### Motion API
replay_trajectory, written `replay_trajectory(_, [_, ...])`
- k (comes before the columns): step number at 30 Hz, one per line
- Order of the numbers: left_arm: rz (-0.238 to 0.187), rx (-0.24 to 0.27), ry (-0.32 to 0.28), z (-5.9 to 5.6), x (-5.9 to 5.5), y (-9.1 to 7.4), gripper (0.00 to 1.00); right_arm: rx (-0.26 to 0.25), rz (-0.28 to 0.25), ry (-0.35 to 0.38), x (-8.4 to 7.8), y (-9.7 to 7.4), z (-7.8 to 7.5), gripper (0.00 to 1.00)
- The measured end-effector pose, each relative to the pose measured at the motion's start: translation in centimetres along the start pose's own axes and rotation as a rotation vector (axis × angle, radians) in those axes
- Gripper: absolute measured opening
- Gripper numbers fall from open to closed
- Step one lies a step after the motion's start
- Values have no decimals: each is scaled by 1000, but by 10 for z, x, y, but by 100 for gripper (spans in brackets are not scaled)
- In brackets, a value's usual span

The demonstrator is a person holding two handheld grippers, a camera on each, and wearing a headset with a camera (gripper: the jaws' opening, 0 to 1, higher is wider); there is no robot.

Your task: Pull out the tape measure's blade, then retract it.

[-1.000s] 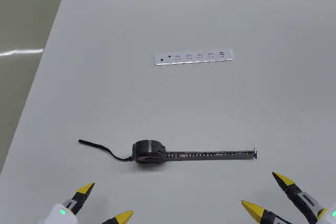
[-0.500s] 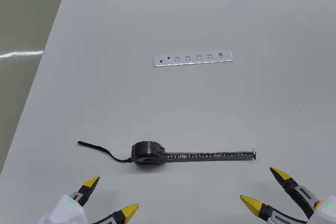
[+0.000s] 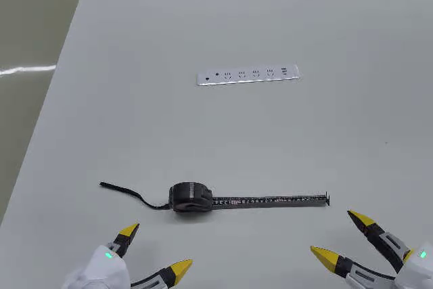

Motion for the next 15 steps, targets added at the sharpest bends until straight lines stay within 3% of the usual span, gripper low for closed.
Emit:
replay_trajectory(6, [-9,9,-4,-1,8,9,81,4,1,-8,1,3,-3,70])
replay_trajectory(9, [-34,9,-41,3,13,11,82,4,3,-6,2,5,-6,70])
replay_trajectory(15, [-18,25,-41,8,15,17,84,-3,-2,-6,5,9,-14,70])
Point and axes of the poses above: the centre of the closed fingertips' face, and the gripper's own axes: y roughly forward along the fingers, z roughly to its left, x roughly out of its top, the point moved 3 cm from there along -y, roughly backward along the fingers, and after that the axes turned 11 degrees about -x, right-handed, at the moved point
